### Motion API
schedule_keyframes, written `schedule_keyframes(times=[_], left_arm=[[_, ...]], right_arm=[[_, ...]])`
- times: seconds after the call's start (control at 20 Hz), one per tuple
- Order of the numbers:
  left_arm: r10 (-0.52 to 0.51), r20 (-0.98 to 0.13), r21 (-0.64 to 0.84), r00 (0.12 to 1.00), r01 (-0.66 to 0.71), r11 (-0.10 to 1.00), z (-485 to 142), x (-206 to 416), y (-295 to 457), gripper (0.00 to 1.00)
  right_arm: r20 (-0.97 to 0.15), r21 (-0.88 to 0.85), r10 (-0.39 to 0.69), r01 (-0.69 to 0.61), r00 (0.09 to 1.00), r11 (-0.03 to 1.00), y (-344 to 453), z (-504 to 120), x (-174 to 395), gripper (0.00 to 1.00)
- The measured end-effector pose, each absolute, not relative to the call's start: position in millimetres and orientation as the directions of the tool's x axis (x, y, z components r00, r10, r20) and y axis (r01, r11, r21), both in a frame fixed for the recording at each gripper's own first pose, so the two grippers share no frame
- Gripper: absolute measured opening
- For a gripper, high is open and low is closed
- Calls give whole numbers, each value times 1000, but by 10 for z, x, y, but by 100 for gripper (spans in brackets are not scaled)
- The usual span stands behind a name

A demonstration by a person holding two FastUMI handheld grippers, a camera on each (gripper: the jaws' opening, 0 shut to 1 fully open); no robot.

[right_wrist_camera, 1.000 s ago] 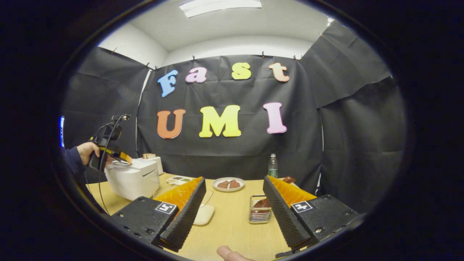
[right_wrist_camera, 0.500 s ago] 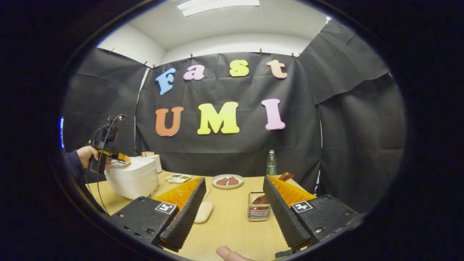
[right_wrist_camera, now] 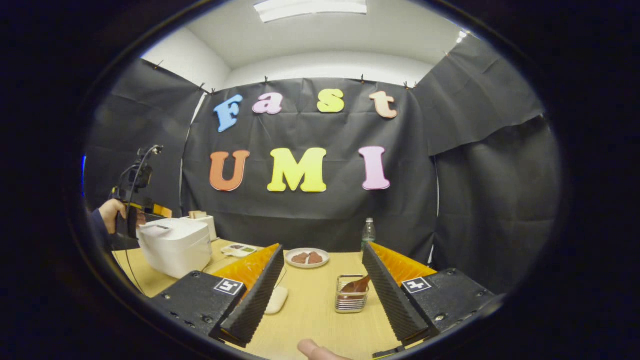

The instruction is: Close the left gripper, press the button to open the rice cooker; take a wooden spoon from the chopstick holder with the right hand, scoop a spoonful of rice and pour it into the rice cooker, then put the wooden spoon back into the chopstick holder.

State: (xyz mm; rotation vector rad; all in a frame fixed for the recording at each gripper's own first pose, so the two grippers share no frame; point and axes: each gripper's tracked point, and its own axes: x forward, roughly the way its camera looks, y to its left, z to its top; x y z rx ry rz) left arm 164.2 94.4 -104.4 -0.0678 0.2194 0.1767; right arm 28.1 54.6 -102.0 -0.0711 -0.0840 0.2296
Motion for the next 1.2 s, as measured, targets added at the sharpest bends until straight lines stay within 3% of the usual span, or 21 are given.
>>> schedule_keyframes(times=[0.25, 0.7, 1.2], left_arm=[[178, -127, -54, 976, -186, 981, -562, 1278, 857, 94], [162, 46, -65, 986, -158, 985, -53, 407, 494, 94], [113, 142, 5, 983, -115, 993, 2, -397, -7, 94]], right_arm=[[45, -72, 236, -233, 971, 970, 624, -896, 298, 99], [95, -87, 239, -231, 966, 969, 726, -570, 147, 99], [72, -36, 192, -189, 979, 981, 633, -621, -90, 96]])
